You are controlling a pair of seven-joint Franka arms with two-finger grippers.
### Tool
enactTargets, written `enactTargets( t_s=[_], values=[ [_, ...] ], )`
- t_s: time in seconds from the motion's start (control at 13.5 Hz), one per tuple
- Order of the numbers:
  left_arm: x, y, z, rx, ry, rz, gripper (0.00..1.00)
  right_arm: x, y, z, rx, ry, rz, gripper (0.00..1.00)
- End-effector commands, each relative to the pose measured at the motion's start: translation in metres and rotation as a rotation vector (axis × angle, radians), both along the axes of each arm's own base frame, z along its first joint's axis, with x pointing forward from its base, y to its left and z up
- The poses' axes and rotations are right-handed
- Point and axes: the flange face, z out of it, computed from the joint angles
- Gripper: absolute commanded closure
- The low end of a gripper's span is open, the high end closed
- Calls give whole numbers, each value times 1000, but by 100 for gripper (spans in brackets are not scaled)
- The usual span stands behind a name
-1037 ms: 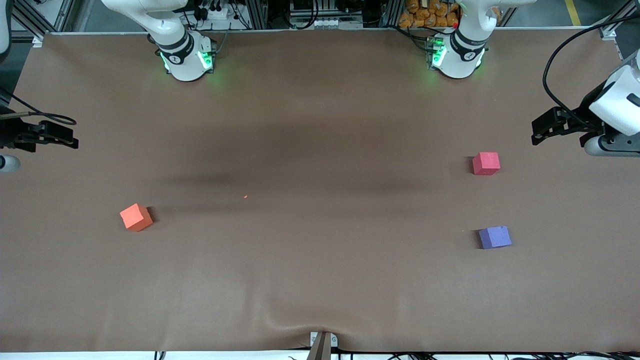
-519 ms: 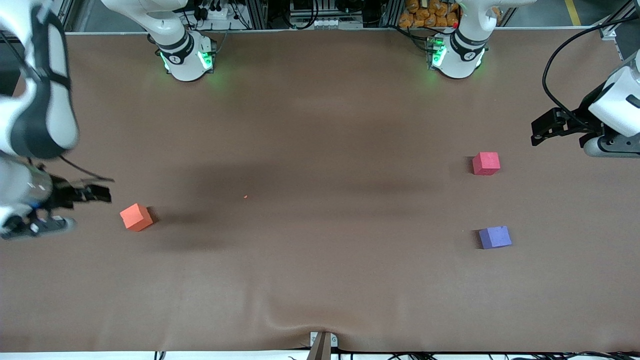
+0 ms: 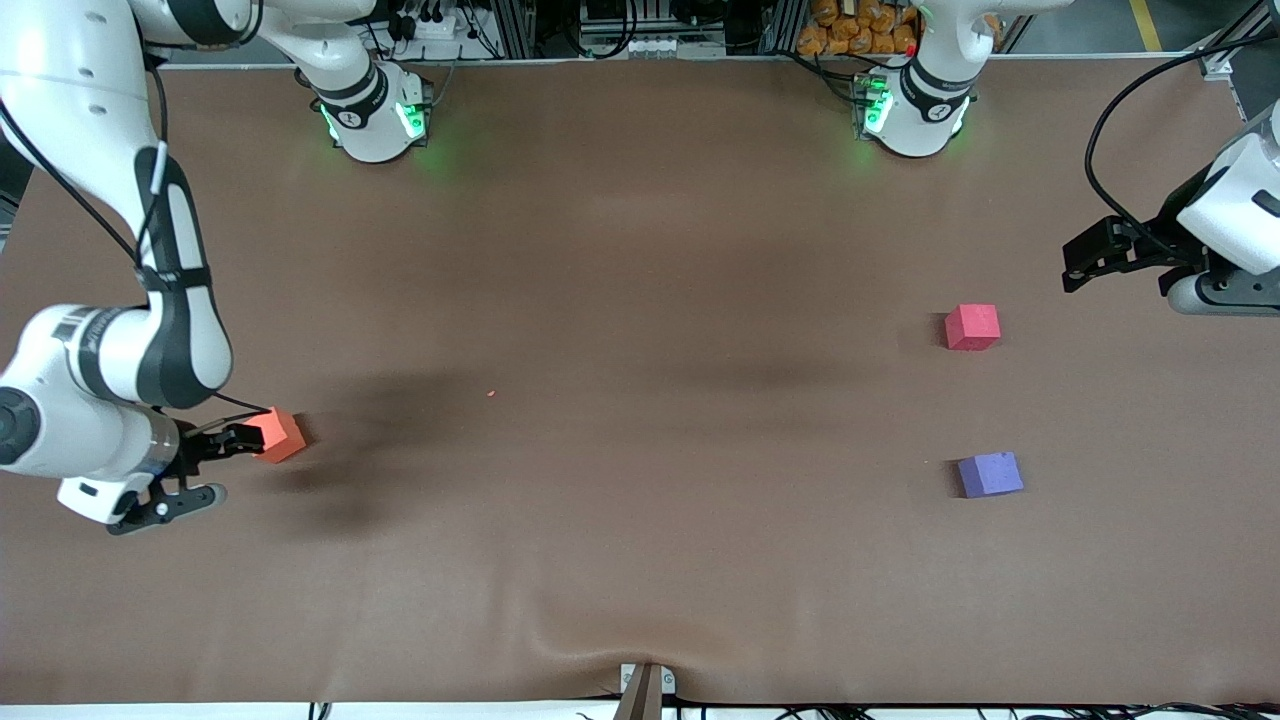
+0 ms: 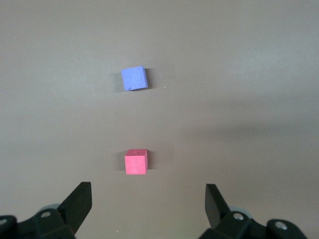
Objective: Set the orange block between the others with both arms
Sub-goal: 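Lower the right gripper onto the orange cube and close it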
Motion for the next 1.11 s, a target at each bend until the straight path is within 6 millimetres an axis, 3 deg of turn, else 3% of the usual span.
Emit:
enactTargets(
  t_s=[0.0, 0.22, 1.04],
  values=[
    [1, 2, 4, 0, -11, -16, 0, 4, -5, -18, 6, 14, 81, 0],
    [2, 3, 4, 0, -11, -13, 0, 2, -6, -43, 16, 54, 164, 0],
    [2, 3, 4, 0, -11, -15, 0, -19, -9, -97, 36, 166, 195, 0]
  ],
)
